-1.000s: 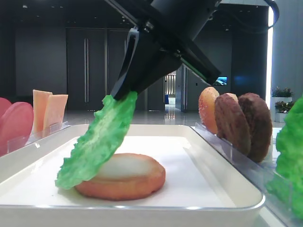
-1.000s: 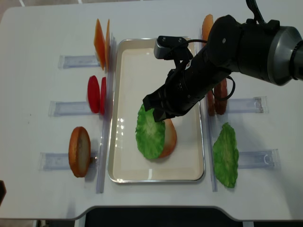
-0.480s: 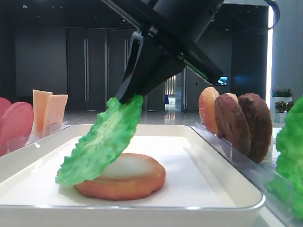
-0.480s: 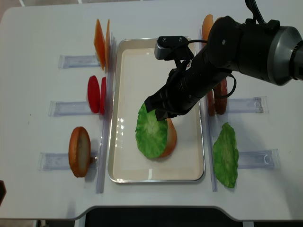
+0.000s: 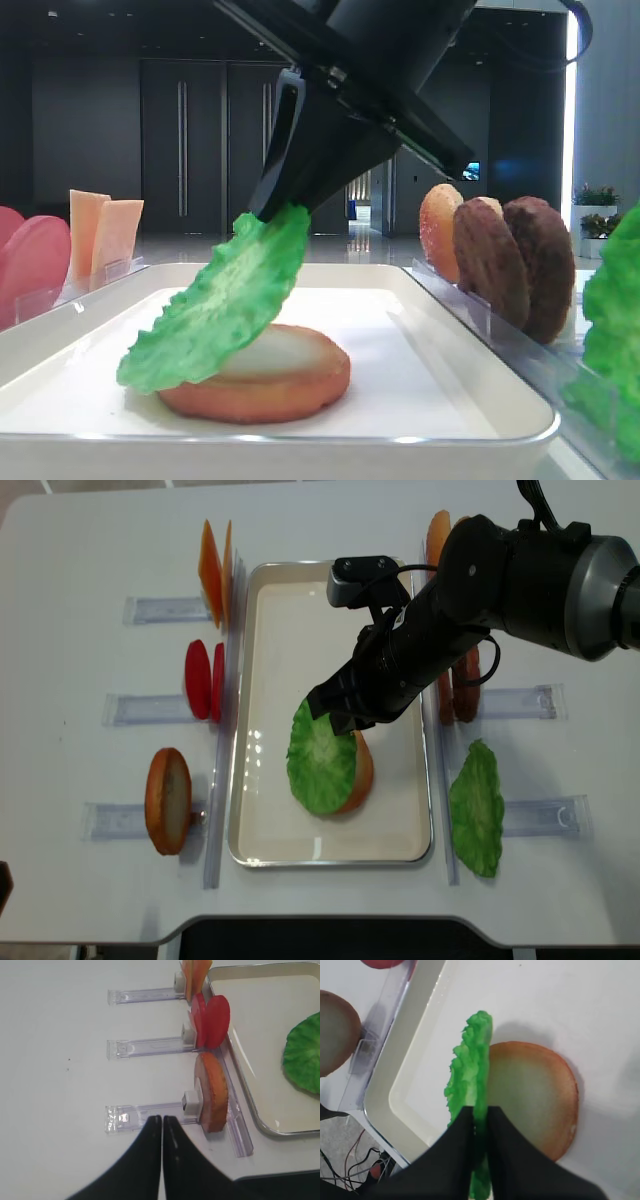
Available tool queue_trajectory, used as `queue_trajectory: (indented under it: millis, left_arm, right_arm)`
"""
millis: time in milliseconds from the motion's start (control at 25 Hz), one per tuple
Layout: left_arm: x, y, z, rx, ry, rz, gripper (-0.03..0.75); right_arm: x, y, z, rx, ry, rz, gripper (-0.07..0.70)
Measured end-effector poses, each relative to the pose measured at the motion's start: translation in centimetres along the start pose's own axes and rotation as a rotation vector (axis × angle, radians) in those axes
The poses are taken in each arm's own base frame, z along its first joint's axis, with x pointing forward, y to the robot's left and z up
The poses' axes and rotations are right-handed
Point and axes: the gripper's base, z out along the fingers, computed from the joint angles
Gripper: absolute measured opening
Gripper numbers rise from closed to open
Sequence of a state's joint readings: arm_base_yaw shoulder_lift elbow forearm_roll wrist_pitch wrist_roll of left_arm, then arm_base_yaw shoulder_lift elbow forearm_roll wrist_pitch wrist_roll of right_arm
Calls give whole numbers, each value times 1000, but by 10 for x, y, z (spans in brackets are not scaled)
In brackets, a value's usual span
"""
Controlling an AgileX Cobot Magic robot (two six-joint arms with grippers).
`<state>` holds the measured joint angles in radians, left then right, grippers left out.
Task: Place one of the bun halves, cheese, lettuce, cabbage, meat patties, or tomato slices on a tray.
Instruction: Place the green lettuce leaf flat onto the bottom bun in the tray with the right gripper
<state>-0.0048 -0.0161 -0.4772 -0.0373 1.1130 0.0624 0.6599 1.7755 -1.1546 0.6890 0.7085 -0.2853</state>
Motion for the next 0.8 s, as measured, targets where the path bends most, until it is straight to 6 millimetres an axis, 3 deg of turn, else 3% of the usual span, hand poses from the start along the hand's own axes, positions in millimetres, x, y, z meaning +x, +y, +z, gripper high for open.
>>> queue_trajectory:
  millis: [160,480,800]
  left_arm:
    - [0,0,0,0,0,0,-1]
    - [0,0,0,0,0,0,-1]
    - [0,0,0,0,0,0,-1]
  right_arm:
    - [0,-2,0,17,4,-2,141]
    - [-2,-3,0,36,-17,21,374]
    - [0,-12,-1,134,-9,62,467]
